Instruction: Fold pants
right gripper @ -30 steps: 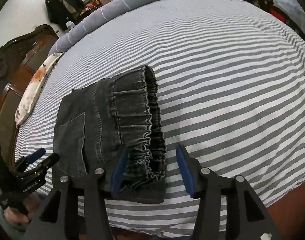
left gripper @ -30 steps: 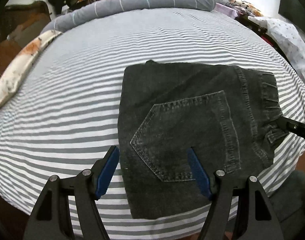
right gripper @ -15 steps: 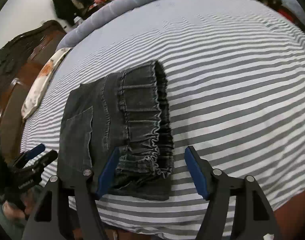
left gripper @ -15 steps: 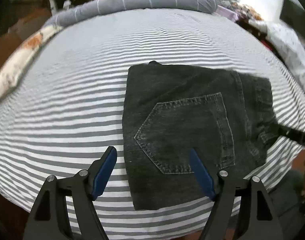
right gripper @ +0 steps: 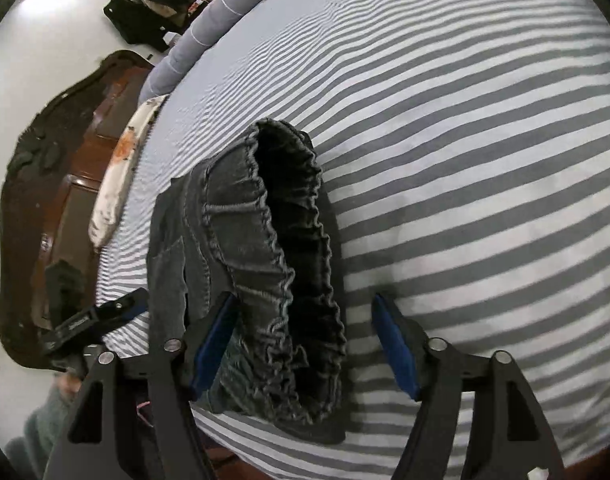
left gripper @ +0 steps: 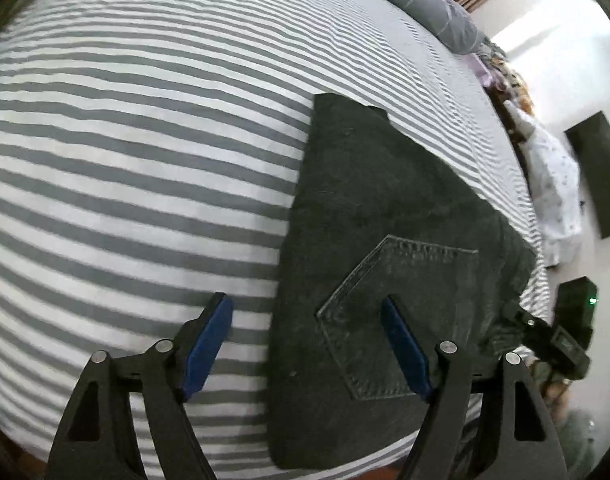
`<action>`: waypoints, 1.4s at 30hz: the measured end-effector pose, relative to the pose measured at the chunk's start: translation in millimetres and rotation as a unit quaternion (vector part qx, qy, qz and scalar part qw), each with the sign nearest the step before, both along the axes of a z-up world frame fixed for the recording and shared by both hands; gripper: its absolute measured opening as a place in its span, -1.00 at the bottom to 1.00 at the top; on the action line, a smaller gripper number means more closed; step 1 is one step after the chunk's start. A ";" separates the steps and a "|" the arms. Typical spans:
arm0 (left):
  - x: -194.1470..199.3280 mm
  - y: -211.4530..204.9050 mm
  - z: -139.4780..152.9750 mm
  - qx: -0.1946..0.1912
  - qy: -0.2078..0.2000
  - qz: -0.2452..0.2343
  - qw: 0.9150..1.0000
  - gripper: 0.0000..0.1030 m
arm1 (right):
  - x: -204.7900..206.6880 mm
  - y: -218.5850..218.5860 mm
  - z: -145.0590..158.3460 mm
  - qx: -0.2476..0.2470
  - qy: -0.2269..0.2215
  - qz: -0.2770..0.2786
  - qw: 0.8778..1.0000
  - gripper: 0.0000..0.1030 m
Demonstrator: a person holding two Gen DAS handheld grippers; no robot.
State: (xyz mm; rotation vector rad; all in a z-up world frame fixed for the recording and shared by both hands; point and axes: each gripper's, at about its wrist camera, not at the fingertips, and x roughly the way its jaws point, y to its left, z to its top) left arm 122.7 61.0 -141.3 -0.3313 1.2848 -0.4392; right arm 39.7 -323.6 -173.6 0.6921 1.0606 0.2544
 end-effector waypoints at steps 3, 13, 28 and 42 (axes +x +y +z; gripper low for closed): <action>1.9 -3.9 0.2 -0.006 -0.006 -0.008 1.000 0.49 | 5.7 0.9 -4.1 0.010 -0.014 -0.003 1.000 0.46; -5.9 -38.0 8.2 0.012 -0.060 -0.064 0.996 -0.41 | 13.3 30.2 1.1 0.061 -0.032 0.039 0.997 -0.42; 42.8 13.1 100.0 -0.083 -0.168 0.038 0.982 -0.73 | 109.4 71.5 91.9 0.054 -0.096 0.033 0.993 -0.52; 138.1 24.6 12.4 0.077 -0.094 0.091 0.988 0.04 | 207.0 113.2 32.7 -0.085 -0.055 0.024 0.995 0.28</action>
